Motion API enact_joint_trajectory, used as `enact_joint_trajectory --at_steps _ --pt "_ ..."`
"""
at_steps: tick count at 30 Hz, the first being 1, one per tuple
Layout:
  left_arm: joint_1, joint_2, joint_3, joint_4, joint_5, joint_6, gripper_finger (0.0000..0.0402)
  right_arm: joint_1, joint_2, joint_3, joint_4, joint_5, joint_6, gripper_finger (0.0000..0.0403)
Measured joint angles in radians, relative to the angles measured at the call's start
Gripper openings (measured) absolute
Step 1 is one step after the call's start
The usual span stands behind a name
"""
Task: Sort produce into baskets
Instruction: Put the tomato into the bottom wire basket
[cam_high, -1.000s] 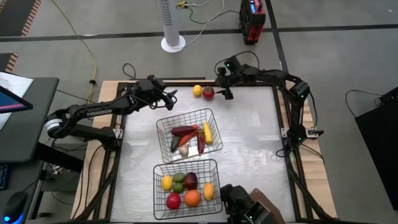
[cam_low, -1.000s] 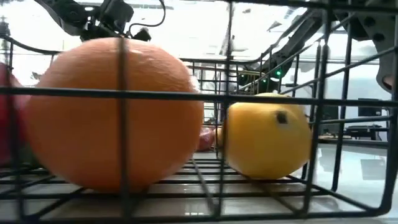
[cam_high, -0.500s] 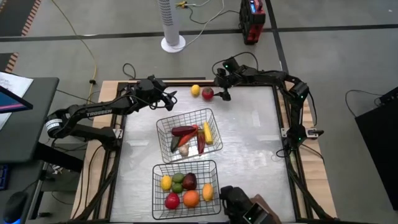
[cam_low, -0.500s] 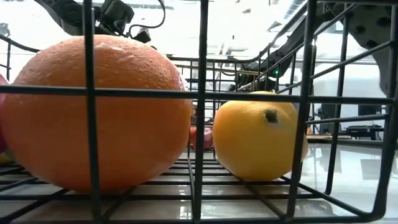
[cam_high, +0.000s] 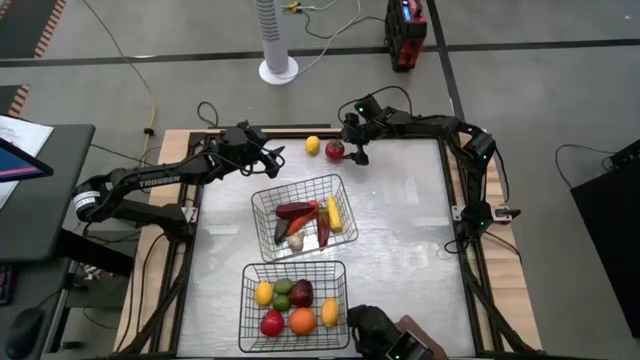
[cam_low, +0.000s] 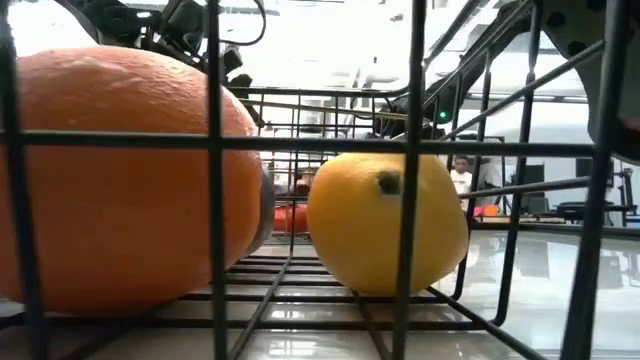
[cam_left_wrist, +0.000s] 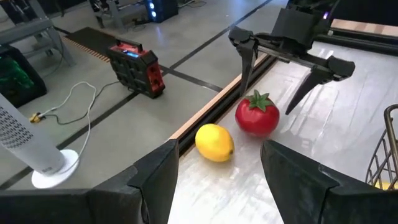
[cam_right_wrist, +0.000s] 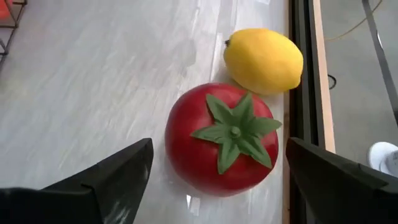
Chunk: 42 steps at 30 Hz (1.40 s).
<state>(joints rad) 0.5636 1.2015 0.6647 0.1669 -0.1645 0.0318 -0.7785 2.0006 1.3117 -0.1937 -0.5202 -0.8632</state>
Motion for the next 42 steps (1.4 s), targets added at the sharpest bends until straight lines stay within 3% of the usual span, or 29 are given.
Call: enact_joint_trajectory --at_steps 20,42 --pt "0.0 0.0 0.015 -0.037 0.098 -0.054 0.0216 0.03 0.0 -0.007 0.021 -0.005 -0.035 0.0399" --pt "0.0 0.0 0.015 -0.06 0.102 -0.06 0.0216 0.03 0.016 -0.008 0.013 -0.001 -0.061 0.0397"
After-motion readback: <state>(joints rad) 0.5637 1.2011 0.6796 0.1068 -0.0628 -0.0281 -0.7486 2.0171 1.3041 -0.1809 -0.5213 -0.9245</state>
